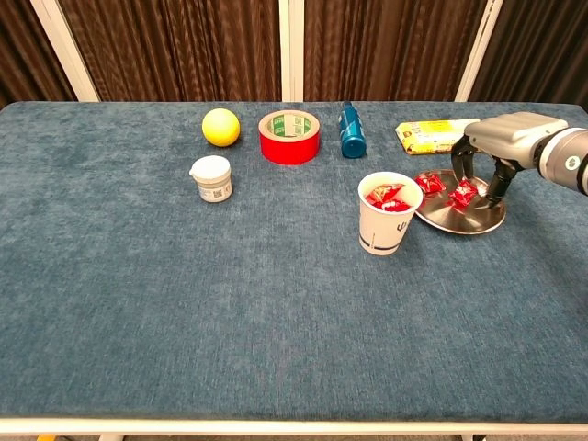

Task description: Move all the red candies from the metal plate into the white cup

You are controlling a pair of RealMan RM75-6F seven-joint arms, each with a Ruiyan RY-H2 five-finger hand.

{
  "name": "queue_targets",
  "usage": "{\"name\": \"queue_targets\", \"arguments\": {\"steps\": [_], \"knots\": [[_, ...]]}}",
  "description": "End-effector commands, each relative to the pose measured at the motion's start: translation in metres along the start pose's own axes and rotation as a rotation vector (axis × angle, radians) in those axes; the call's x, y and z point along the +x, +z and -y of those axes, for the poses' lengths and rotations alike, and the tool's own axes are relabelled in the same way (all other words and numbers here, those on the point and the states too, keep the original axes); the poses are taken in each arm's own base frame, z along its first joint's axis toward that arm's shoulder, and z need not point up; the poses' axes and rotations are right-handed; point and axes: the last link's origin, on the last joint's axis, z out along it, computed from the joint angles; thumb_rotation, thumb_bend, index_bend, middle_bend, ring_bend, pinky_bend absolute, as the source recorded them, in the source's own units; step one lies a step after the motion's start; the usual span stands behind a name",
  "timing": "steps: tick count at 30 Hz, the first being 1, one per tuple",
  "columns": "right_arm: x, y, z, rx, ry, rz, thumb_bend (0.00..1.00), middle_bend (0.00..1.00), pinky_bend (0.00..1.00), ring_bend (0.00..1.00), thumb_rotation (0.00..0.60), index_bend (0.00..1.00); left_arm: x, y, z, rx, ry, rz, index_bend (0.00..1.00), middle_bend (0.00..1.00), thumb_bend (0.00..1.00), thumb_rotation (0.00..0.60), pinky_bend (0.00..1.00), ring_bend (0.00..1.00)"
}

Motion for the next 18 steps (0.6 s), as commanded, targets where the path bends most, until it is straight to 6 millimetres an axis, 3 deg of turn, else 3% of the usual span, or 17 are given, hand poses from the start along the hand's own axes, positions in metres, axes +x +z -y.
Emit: {"name": "queue_targets", "arguments": {"steps": [1, 10, 18], "knots": [[-0.001, 0.003, 0.004, 0.011, -0.012, -0.007, 0.07, 0.41, 0.26, 0.18, 0.600, 0.48, 0.000, 0.000, 0.000, -0.001, 0.001, 0.002, 0.30, 0.25, 0.09, 0.600, 0.28, 0.17], [-0.004, 0.008, 0.010, 0.033, -0.037, -0.020, 0.07, 0.41, 0.27, 0.19, 0.600, 0.50, -0.001, 0.003, -0.002, -0.004, 0.001, 0.005, 0.30, 0.25, 0.09, 0.600, 0.28, 0.17], [-0.009, 0.006, 0.013, 0.047, -0.046, -0.017, 0.14, 0.42, 0.27, 0.20, 0.600, 0.50, -0.001, 0.003, -0.001, -0.002, -0.002, 0.006, 0.30, 0.25, 0.09, 0.600, 0.28, 0.17]]}}
